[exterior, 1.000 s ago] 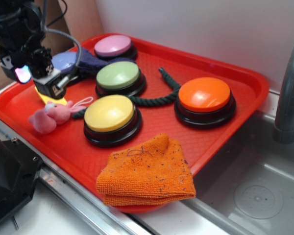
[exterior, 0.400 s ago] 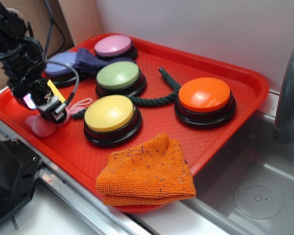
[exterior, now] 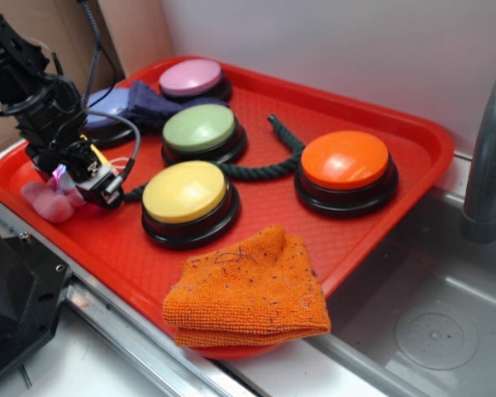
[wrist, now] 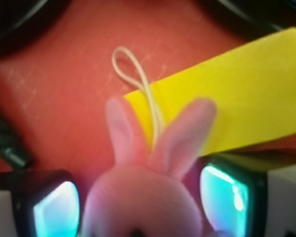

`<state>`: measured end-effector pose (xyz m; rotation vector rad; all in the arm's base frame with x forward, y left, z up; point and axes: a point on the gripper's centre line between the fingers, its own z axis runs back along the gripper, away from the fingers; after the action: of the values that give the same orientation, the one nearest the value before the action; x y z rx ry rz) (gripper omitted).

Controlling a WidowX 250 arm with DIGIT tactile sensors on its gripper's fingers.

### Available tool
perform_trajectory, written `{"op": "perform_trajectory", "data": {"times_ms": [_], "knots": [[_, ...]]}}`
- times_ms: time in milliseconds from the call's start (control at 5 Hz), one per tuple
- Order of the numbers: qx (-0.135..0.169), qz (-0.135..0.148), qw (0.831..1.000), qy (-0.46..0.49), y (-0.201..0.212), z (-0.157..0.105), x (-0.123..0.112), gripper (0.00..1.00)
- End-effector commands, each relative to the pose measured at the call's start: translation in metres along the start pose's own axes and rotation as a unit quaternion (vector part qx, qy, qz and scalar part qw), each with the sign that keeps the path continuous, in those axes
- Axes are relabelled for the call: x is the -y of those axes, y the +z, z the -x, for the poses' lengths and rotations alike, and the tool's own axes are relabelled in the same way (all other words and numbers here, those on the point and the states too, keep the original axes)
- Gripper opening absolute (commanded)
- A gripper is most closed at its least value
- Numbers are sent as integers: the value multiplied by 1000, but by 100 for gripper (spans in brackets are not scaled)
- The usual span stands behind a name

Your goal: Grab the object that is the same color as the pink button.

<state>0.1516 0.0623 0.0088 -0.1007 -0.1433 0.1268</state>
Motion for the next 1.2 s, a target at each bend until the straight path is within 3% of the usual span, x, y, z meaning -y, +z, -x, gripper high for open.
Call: {"op": "perform_trajectory", "data": {"times_ms": [0,200,600,800,1000], "knots": [[-16,-14,1000,21,-1,11,6,0],[-33,-39,998,34,15,6,13,0],[-59,-75,994,44,72,-23,75,0],[-41,-36,998,11,105,-34,109,0],[-13,-15,999,-31,134,-33,122,0]]}}
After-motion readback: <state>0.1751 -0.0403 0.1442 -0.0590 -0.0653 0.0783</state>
